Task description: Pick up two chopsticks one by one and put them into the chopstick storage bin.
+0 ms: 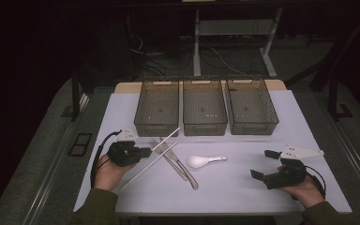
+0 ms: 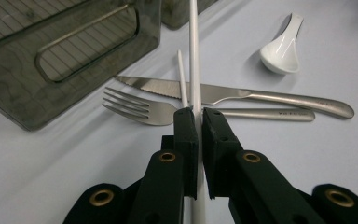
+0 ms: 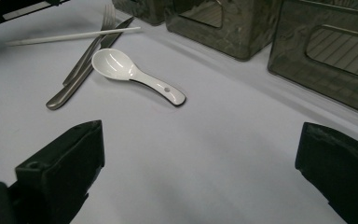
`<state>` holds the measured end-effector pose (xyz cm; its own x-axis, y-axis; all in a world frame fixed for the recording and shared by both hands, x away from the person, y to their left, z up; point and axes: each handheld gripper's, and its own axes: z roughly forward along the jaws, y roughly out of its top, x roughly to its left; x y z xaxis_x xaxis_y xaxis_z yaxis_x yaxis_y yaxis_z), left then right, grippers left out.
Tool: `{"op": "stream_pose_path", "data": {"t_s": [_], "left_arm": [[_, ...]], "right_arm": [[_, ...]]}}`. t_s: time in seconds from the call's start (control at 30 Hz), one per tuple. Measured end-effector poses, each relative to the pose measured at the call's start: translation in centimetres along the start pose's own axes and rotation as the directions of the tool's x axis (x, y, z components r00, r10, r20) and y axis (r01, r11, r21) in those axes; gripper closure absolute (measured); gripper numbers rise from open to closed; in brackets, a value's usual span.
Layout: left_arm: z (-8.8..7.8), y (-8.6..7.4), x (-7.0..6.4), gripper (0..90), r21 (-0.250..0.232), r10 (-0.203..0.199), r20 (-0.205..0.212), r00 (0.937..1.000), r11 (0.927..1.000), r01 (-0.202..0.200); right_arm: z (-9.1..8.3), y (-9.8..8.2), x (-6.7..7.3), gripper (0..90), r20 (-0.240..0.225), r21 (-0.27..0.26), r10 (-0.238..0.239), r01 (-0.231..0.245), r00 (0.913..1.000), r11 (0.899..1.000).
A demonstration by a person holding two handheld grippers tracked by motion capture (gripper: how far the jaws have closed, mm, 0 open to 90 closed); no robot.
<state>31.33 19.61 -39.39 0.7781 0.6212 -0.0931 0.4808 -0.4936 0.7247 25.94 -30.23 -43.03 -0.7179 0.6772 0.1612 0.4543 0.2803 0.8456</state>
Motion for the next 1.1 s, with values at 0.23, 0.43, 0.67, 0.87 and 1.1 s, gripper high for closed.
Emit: {"op": "stream_pose_path", "data": {"t_s": [0.23,0.43,0.67,0.87,1.1], "left_arm": [[-0.5,0.6,0.2,84.1,-0.023,-0.007,0.001,1.0000,0.9997,0.007],[-0.9,1.4,0.2,84.1,-0.057,-0.024,0.006,0.9997,0.9981,0.025],[-1.2,2.5,0.6,84.1,-0.074,-0.023,-0.004,0.9997,0.9970,0.023],[-1.4,3.4,1.1,84.1,-0.095,-0.026,-0.009,0.9996,0.9952,0.025],[-1.3,5.0,1.4,84.1,-0.105,-0.016,-0.023,0.9996,0.9944,0.013]], "right_arm": [[1.0,0.0,0.3,1.3,-0.014,0.018,-0.001,0.001,0.9999,1.000],[1.1,-0.1,0.3,1.3,-0.014,0.025,0.000,0.001,0.9999,1.000],[1.0,-0.1,0.3,1.3,-0.009,0.022,0.007,-0.007,0.9999,1.000],[0.9,-0.1,0.2,1.4,-0.007,0.023,0.011,-0.011,0.9999,1.000],[0.9,-0.1,0.2,1.3,-0.005,0.020,0.006,-0.006,1.0000,1.000]]}}
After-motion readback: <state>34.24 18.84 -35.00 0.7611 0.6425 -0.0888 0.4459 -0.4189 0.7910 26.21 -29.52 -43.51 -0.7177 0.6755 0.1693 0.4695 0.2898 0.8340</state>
